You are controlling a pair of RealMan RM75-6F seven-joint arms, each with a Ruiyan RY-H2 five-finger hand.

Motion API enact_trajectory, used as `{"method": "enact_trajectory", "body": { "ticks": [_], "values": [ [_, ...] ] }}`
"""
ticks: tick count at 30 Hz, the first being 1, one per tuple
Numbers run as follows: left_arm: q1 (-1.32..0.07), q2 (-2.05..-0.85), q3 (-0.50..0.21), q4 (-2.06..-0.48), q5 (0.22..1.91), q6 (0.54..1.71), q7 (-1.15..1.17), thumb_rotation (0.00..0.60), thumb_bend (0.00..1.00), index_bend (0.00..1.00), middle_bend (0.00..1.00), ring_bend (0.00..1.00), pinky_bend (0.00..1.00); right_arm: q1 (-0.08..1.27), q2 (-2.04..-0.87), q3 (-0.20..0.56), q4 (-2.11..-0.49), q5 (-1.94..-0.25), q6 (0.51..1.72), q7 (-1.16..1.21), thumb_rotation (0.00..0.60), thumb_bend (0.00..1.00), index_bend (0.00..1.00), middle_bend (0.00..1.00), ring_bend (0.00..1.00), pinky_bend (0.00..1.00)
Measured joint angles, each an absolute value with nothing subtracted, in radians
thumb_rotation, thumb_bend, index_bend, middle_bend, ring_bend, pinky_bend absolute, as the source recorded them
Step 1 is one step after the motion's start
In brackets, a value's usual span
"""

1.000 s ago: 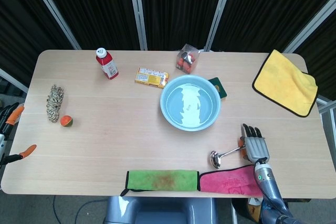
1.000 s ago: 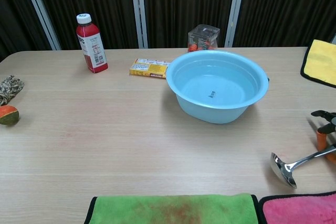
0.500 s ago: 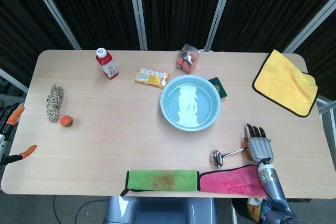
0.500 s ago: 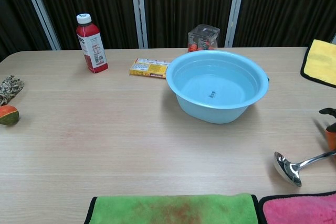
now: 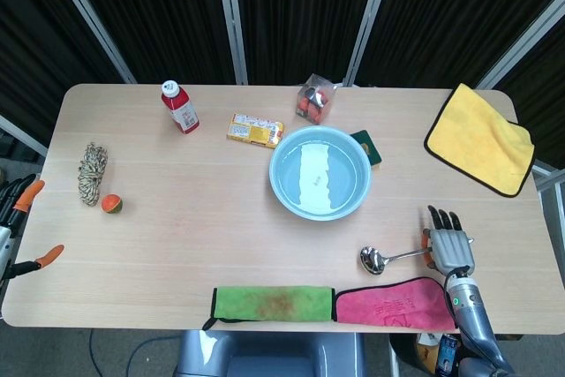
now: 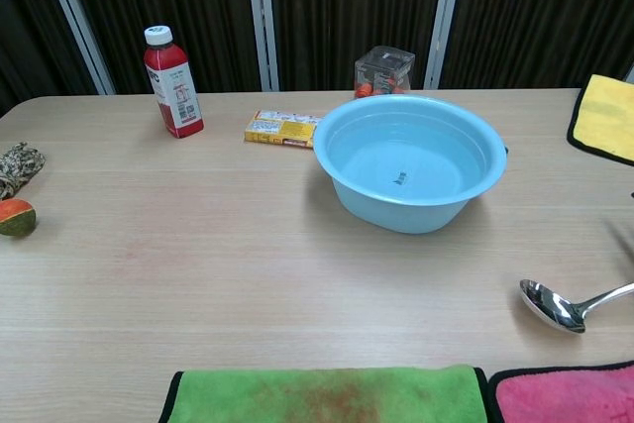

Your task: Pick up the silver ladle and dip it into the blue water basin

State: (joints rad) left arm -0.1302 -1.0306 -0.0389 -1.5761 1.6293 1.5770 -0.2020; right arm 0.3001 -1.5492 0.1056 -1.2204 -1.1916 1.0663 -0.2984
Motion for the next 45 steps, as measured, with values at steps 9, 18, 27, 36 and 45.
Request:
{"method": "enact_trajectory", "body": {
  "ticks": [9,18,27,36,45],
  "values": [
    [-0.129,-1.031,-0.035,-1.577,1.638,1.58,-0.2,0.578,0.17,0.0,0.0,0.0,0.0,0.279,-1.488,0.102,-1.304,-1.179,1.099,-0.324,0.6,0.42,0.68,0.0,0.0,0.0],
    [-0.128,-1.03,-0.031,-1.579,1.646,1.584,-0.2,0.582,0.17,0.0,0.0,0.0,0.0,0.258,-1.44,0.101,-1.36,-1.19,1.138,-0.295,0.6,0.42,0.68,0.0,0.0,0.0],
    [-0.129,-1.032,-0.028,-1.58,1.653,1.582,-0.194,0.578,0.17,0.0,0.0,0.0,0.0,0.243,-1.396,0.097,-1.412,-1.212,1.174,-0.279,0.6,0.44,0.7,0.0,0.0,0.0],
    [-0.129,-1.033,-0.025,-1.582,1.659,1.585,-0.191,0.577,0.17,0.0,0.0,0.0,0.0,0.234,-1.354,0.095,-1.469,-1.227,1.204,-0.293,0.6,0.45,0.7,0.0,0.0,0.0],
    [-0.134,-1.035,-0.023,-1.581,1.66,1.574,-0.19,0.579,0.17,0.0,0.0,0.0,0.0,0.244,-1.296,0.108,-1.553,-1.235,1.229,-0.362,0.6,0.45,0.7,0.0,0.0,0.0]
  ]
}}
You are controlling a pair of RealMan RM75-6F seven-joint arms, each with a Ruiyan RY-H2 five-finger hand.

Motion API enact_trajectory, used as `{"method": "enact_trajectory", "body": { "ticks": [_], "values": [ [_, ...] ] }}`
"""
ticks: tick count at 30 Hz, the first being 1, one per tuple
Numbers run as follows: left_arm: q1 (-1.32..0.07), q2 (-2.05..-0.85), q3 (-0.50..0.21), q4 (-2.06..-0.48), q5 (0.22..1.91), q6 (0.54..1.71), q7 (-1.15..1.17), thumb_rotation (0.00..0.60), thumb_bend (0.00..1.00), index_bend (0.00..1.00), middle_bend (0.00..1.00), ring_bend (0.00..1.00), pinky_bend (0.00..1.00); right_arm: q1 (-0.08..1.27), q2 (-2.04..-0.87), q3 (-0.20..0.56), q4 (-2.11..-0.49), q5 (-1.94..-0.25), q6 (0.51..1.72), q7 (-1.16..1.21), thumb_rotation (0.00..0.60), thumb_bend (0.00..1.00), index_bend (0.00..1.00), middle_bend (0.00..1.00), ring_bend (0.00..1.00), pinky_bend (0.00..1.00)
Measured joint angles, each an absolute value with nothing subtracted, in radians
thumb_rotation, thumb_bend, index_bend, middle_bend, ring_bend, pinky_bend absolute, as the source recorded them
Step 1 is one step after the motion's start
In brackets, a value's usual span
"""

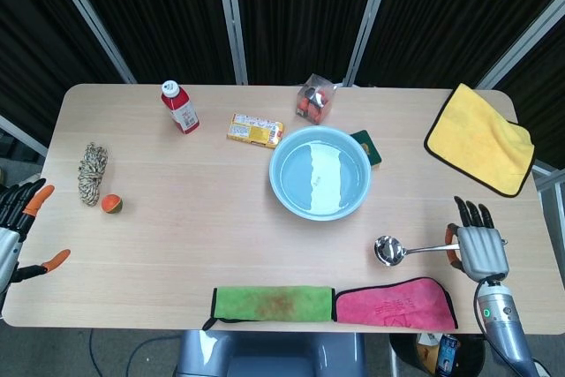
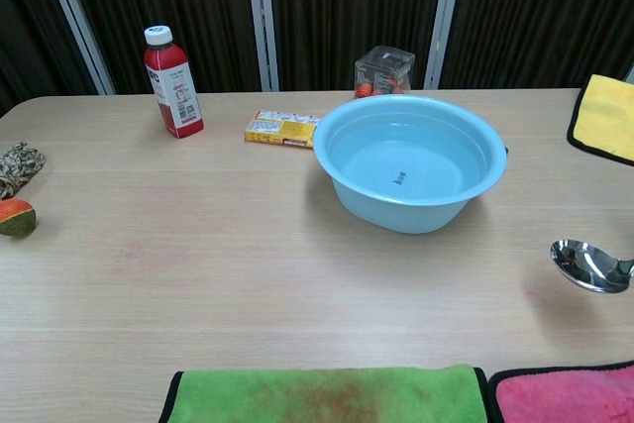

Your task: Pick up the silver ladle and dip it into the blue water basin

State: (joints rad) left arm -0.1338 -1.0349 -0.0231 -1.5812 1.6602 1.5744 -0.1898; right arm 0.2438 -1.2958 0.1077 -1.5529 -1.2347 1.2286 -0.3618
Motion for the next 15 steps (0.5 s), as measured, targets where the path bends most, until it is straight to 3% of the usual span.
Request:
{"method": "enact_trajectory", "body": {
  "ticks": [15],
  "values": [
    [-0.135,-1.037,-0.032,-1.579,1.629,1.562,-0.187,0.579,0.17,0.0,0.0,0.0,0.0,0.341,-1.169,0.205,-1.747,-1.143,1.199,-0.533,0.6,0.45,0.7,0.0,0.0,0.0]
  ]
}}
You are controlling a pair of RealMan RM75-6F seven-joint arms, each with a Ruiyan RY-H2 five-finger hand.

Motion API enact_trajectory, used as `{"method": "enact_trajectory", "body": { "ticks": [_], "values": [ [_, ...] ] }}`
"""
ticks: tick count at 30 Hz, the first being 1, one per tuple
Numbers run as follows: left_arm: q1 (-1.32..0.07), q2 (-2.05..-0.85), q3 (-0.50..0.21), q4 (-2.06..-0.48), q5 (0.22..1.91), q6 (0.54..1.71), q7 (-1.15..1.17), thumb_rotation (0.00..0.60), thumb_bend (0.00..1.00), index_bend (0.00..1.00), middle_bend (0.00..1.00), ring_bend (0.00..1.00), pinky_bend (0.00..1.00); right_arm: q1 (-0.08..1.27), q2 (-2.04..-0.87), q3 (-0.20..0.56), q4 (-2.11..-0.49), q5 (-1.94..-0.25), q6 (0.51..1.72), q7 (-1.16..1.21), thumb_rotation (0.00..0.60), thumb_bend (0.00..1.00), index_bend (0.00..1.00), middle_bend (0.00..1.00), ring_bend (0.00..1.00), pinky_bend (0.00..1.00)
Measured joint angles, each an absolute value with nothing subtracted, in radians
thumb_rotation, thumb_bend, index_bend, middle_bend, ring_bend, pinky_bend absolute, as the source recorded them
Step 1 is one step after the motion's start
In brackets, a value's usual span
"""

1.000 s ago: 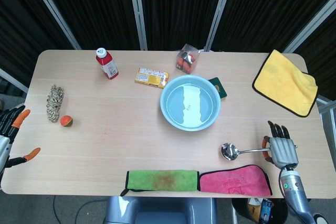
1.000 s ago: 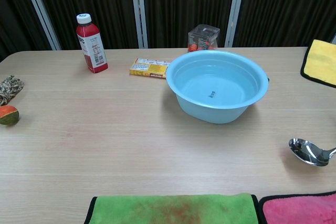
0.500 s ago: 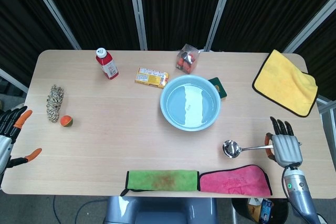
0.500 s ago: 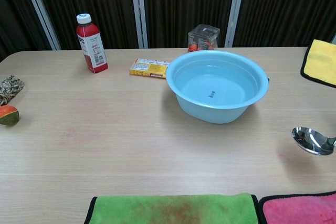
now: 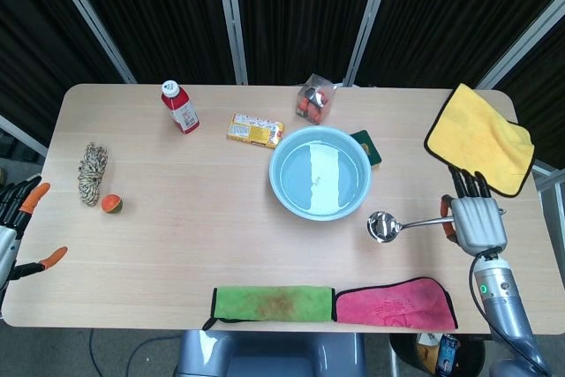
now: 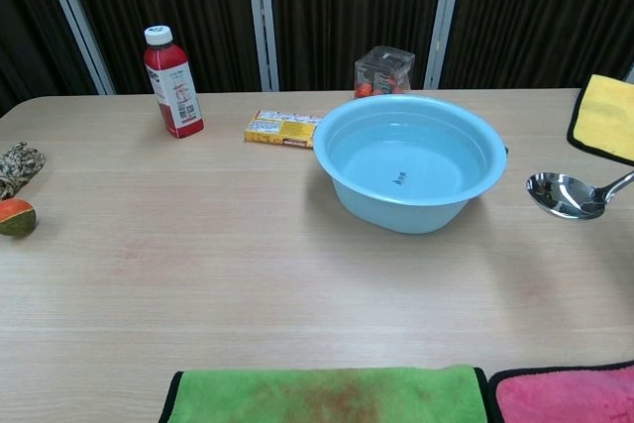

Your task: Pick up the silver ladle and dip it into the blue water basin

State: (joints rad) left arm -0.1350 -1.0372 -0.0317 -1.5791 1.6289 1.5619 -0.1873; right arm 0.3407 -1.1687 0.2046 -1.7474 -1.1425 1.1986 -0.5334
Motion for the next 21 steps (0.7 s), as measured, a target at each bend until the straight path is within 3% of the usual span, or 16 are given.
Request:
{"method": "enact_trajectory", "body": {
  "ticks": [21],
  "values": [
    [-0.15,-1.033,-0.072,-1.567,1.521,1.504,-0.222,0.58,0.17,0.0,0.0,0.0,0.0,0.527,-1.143,0.28,-1.824,-0.893,1.11,-0.695,0.6,0.45,0.7,0.0,0.0,0.0]
  ]
}}
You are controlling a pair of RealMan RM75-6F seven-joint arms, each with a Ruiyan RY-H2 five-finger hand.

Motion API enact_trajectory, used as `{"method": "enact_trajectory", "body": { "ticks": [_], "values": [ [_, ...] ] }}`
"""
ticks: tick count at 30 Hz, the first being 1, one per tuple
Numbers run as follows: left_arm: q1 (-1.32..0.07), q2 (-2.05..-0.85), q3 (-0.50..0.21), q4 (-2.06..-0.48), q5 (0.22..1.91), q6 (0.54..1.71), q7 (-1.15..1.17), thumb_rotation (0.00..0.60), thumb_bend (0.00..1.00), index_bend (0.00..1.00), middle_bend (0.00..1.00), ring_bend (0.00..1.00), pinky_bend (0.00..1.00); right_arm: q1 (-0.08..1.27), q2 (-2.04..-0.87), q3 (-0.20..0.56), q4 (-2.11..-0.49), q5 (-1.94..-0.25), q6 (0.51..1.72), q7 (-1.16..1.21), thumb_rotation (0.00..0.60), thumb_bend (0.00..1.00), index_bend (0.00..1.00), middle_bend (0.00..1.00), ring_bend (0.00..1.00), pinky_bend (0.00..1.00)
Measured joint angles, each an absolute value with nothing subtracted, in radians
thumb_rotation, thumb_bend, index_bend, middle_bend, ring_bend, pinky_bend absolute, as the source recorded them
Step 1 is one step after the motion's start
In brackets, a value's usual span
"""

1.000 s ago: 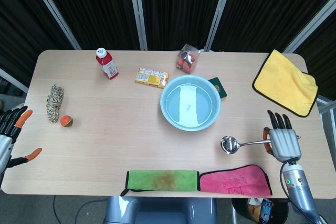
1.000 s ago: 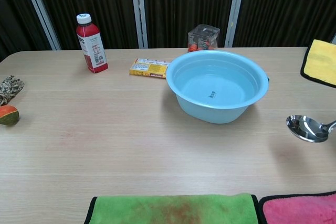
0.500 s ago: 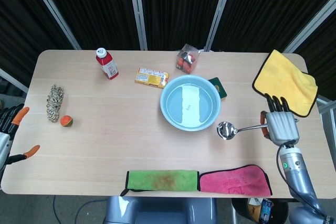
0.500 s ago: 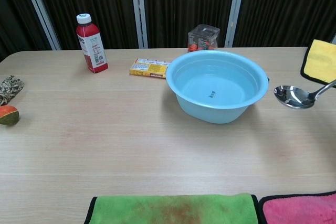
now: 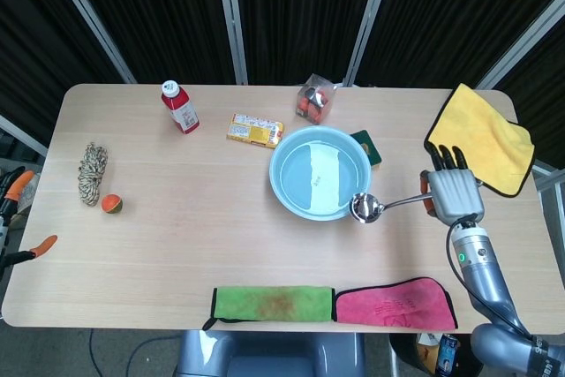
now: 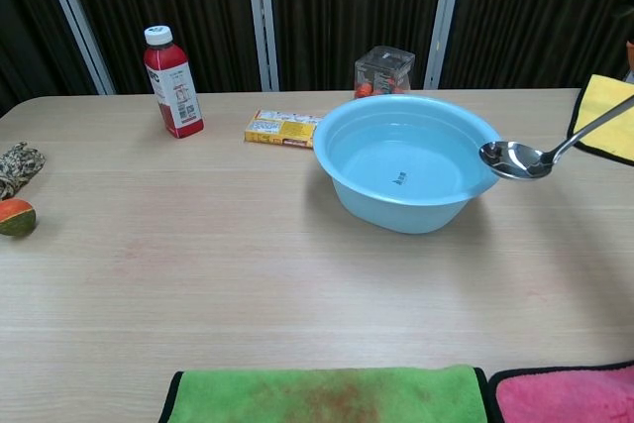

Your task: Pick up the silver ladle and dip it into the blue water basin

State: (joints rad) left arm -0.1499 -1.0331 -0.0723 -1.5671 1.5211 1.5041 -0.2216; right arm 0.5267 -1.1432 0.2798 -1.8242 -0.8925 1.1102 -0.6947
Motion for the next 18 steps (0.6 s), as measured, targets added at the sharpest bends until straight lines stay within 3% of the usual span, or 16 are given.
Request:
{"method": "enact_trajectory", "body": {
  "ticks": [18],
  "values": [
    [-0.153,-1.033,-0.096,-1.552,1.467,1.479,-0.218,0.581,0.17,0.0,0.0,0.0,0.0,0.703,-1.288,0.271,-1.674,-0.752,1.024,-0.726,0.6,0.46,0.69,0.0,0.0,0.0]
  ]
}}
